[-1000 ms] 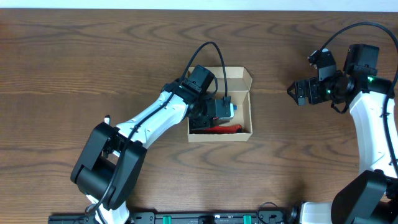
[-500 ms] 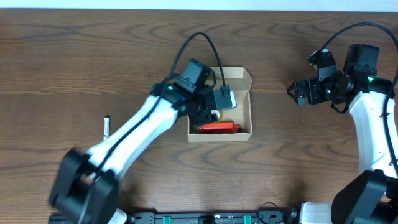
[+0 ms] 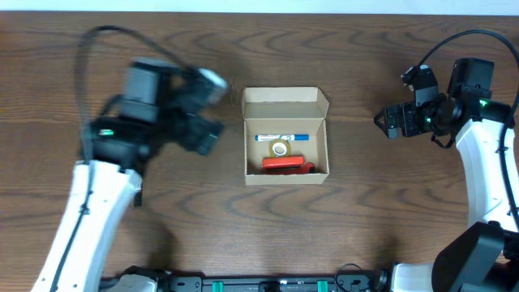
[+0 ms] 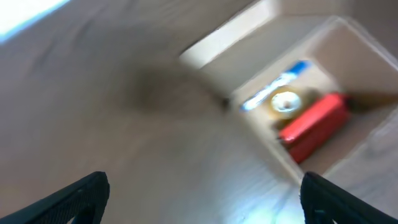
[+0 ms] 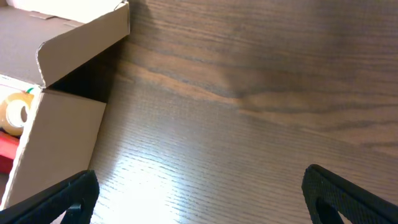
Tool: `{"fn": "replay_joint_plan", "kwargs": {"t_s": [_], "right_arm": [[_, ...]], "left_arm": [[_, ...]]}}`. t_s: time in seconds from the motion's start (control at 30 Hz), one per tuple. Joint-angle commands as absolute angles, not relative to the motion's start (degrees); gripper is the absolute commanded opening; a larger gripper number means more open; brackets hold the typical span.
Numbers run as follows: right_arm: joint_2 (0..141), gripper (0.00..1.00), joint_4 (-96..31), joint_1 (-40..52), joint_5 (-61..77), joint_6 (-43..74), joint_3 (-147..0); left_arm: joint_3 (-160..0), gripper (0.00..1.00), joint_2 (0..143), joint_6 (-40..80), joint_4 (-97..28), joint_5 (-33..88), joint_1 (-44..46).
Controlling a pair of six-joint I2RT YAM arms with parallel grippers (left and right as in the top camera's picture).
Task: Pack container
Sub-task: 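Move the left gripper back to the black-capped marker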
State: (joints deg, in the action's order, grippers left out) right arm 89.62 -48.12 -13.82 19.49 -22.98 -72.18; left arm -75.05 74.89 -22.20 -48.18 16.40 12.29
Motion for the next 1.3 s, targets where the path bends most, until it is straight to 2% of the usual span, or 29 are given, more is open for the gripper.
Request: {"fn": "replay_joint_plan", "kwargs": {"t_s": [0.0,0.13,0.27,0.8,1.13,1.17,1.27], "right_arm": [[89.8,0.99,-48.2,-14.3,19.9,-22.3,-71.9],[89.8,0.99,-48.2,-14.3,20.0,-22.3,-71.9],[89.8,0.99,-47.9,-14.3,20.4,-22.3,-71.9],[89.8,0.99,-47.6,-14.3,21.4,-22.3,-71.9],[89.8,0.99,-48.3,-14.3,21.4,-22.3,-71.9],[89.8,0.99,-48.4,-14.3,21.4,-22.3,-71.9],[89.8,0.99,-48.9,-14.3,21.4,-22.3,-71.9]], "left_arm": [[-75.5,0.95,72.9,-13.7,-51.7,15.2,2.8],[-75.3,0.95,73.3,-10.2,-56.8,10.8,-6.9],[-72.8,0.95,75.8,-10.2,-57.5,10.7,-11.8],[-69.1,0.95,104.7,-4.4,-54.3,10.1,-12.0],[-66.8,1.0,106.0,-10.8,-53.2,12.4,-12.0],[-66.3,0.95,105.9,-10.8,-52.8,12.7,-12.0],[-63.7,0.95,105.0,-11.4,-50.9,13.2,-12.0]]}}
